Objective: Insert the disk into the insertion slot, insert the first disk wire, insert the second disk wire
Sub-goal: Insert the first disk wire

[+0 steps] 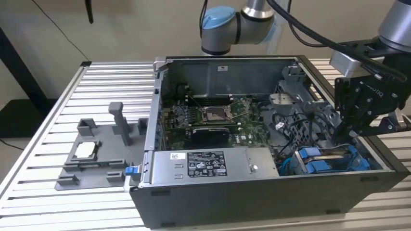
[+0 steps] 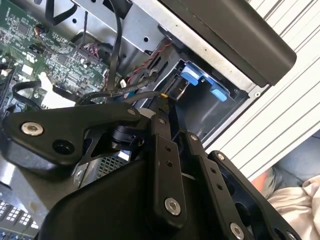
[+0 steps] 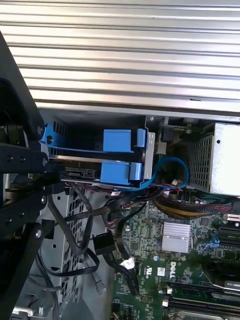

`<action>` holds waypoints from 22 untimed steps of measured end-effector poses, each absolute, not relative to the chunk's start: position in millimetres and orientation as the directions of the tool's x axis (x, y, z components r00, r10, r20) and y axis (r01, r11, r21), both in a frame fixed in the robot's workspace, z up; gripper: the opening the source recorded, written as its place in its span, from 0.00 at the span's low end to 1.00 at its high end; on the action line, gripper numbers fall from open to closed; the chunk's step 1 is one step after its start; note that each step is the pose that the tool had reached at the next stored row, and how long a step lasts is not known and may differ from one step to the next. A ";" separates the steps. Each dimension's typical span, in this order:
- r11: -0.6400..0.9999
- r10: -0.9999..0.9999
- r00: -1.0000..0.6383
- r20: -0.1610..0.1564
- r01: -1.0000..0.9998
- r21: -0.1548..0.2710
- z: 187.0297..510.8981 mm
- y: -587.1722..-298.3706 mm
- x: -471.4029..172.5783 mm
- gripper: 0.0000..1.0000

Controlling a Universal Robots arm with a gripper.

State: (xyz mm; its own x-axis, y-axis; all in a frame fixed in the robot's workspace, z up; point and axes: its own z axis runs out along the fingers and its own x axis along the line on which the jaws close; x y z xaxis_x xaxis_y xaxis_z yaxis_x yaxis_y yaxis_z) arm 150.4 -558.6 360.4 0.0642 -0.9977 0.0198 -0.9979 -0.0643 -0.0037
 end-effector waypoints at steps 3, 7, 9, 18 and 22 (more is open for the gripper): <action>-0.051 -0.999 0.051 0.020 -0.999 -0.003 357.5 -558.6 152.3 0.19; -0.047 -0.999 0.047 0.020 -0.999 -0.003 354.2 -558.6 157.3 0.19; -0.044 -0.999 0.044 0.020 -0.999 -0.002 352.1 -558.6 157.7 0.19; -0.041 -0.999 0.041 0.021 -0.999 -0.001 347.4 -558.5 157.8 0.19; -0.040 -0.999 0.040 0.022 -0.999 0.001 343.3 -558.3 157.8 0.19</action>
State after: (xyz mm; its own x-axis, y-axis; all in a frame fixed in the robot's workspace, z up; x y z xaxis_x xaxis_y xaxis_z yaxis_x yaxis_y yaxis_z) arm 157.8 -558.3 343.3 0.0398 -0.9990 0.0218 -0.9992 -0.0398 0.0012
